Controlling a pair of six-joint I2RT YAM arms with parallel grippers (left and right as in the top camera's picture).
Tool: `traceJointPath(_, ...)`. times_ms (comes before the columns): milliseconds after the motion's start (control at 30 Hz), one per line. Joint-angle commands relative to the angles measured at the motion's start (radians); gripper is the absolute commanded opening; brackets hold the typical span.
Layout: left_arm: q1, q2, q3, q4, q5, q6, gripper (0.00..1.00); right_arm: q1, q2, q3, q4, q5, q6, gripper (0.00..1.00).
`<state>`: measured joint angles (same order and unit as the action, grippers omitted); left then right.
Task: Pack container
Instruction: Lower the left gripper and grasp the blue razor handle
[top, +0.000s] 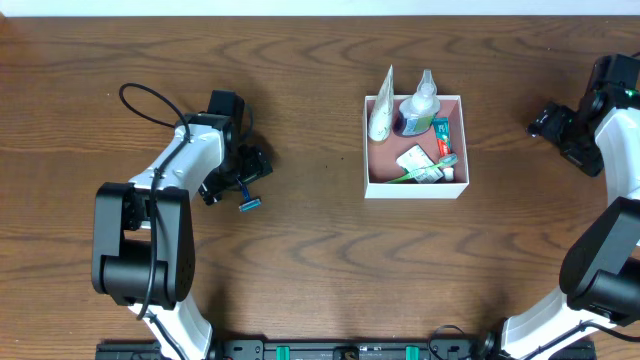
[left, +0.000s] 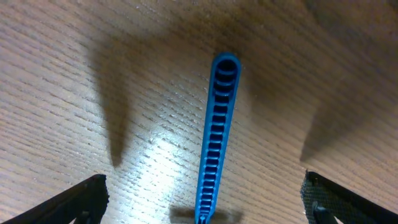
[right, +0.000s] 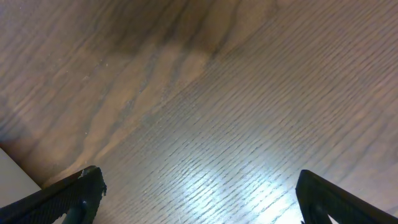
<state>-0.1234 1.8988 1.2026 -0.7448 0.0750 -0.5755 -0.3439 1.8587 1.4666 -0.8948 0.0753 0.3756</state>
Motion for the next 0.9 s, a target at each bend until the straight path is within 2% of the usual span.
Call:
traceJointPath(0,0.005,0.009,-0.008,0.002,-0.015,0.011,0.99,0.000,0.009,-0.003,0.002,0.003,0.013,0.99)
traceJointPath(867,0.005,0.010,-0.028,0.019,-0.015,0.017,0.98,0.000,0.009,-0.003,0.001,0.003,0.013,0.99)
